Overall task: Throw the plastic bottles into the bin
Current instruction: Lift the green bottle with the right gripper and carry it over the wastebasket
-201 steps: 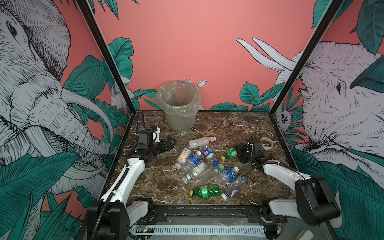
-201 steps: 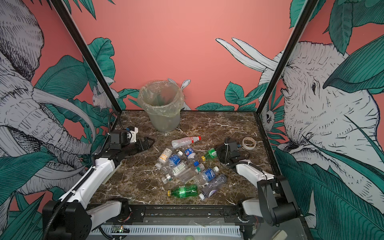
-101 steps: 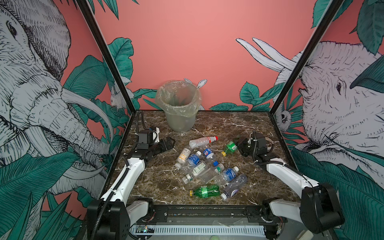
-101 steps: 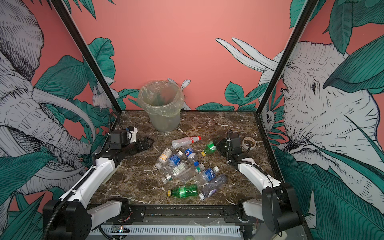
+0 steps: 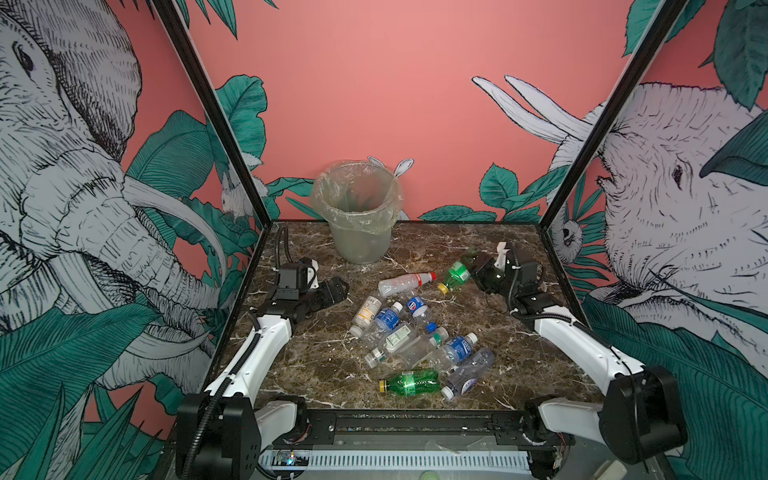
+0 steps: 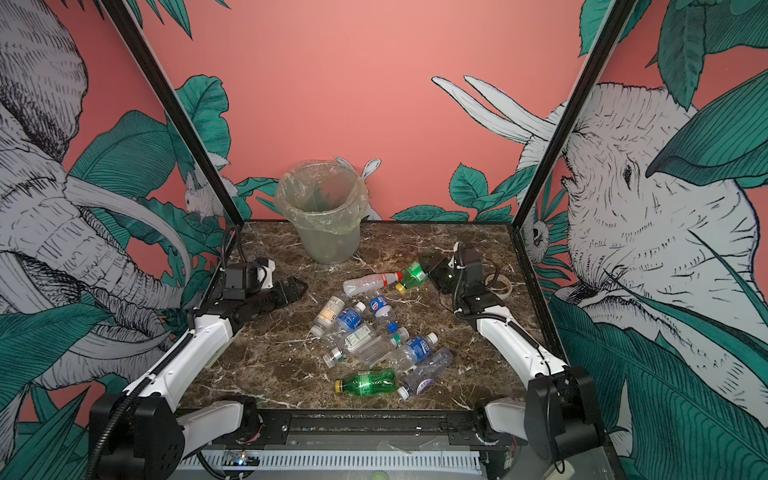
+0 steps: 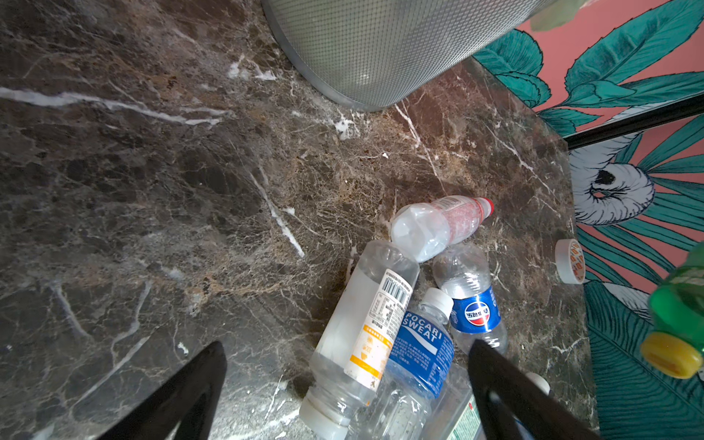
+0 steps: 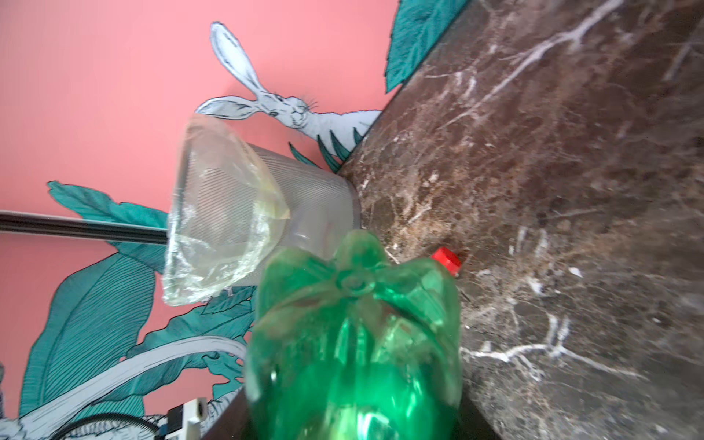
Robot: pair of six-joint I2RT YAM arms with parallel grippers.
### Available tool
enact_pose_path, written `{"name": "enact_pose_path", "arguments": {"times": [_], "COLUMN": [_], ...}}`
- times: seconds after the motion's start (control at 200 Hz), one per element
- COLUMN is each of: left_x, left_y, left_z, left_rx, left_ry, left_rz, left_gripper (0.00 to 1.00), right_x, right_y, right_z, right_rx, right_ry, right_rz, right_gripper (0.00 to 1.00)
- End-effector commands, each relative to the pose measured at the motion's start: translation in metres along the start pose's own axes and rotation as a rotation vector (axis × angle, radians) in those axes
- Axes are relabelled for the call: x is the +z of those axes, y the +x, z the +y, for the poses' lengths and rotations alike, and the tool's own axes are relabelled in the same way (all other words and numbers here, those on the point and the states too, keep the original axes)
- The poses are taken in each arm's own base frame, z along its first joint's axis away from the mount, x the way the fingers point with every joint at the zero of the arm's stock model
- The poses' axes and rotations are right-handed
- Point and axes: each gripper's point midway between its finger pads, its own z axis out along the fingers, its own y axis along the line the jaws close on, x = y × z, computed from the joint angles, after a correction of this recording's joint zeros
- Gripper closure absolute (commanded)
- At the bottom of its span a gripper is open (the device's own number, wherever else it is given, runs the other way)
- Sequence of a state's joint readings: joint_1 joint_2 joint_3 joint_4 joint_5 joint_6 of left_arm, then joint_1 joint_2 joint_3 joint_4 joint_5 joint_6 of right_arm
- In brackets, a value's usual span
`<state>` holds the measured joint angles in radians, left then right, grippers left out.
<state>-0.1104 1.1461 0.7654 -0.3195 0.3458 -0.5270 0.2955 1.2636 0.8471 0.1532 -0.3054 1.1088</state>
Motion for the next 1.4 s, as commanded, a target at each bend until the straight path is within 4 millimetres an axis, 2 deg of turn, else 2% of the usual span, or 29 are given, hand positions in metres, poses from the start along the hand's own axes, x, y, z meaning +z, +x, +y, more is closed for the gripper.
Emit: {"name": "enact_pose_path", "arguments": {"times": [0.0, 0.305, 0.535, 0.775, 0.845, 0.855, 0.885, 1.085, 1.115, 1.26, 1.39], "left_x": [-0.002, -0.003, -0.004, -0.006, -0.006, -0.007, -0.007, -0.006, -0.007, -0.007, -0.005], "left_y": [0.005, 0.006, 0.009, 0.008, 0.007, 0.006, 0.005, 0.009, 0.009, 0.010, 0.011], "left_z": [0.007, 0.007, 0.008, 0.009, 0.007, 0.007, 0.006, 0.005, 0.005, 0.007, 0.007], "left_rx": [-0.012, -0.008, -0.008, -0.003, -0.002, -0.002, -0.001, -0.021, -0.018, -0.004, -0.001], "left_ry": [-0.030, -0.033, -0.037, -0.043, -0.039, -0.039, -0.038, -0.020, -0.021, -0.028, -0.025], "left_rz": [-0.001, 0.004, 0.008, 0.006, 0.004, 0.004, 0.001, 0.002, 0.002, 0.003, 0.009], "left_gripper": [0.01, 0.01, 0.01, 0.01, 0.01, 0.01, 0.01, 0.01, 0.01, 0.01, 0.01], "right_x": [-0.002, 0.005, 0.015, 0.020, 0.026, 0.023, 0.021, 0.013, 0.016, 0.008, -0.001], "right_y": [-0.010, -0.013, -0.016, -0.022, -0.020, -0.024, -0.027, -0.028, -0.022, -0.012, -0.005], "right_z": [0.049, 0.122, 0.167, 0.195, 0.194, 0.203, 0.207, 0.209, 0.195, 0.171, 0.157], "right_rx": [-0.122, -0.255, -0.298, -0.324, -0.331, -0.339, -0.351, -0.406, -0.405, -0.433, -0.476], "right_ry": [-0.134, -0.301, -0.407, -0.475, -0.476, -0.493, -0.503, -0.528, -0.511, -0.482, -0.453], "right_rz": [-0.033, -0.045, -0.040, -0.048, -0.038, -0.050, -0.058, -0.074, -0.059, -0.052, -0.048], "right_gripper": [0.45, 0.45, 0.46, 0.46, 0.46, 0.46, 0.46, 0.46, 0.46, 0.45, 0.44]}}
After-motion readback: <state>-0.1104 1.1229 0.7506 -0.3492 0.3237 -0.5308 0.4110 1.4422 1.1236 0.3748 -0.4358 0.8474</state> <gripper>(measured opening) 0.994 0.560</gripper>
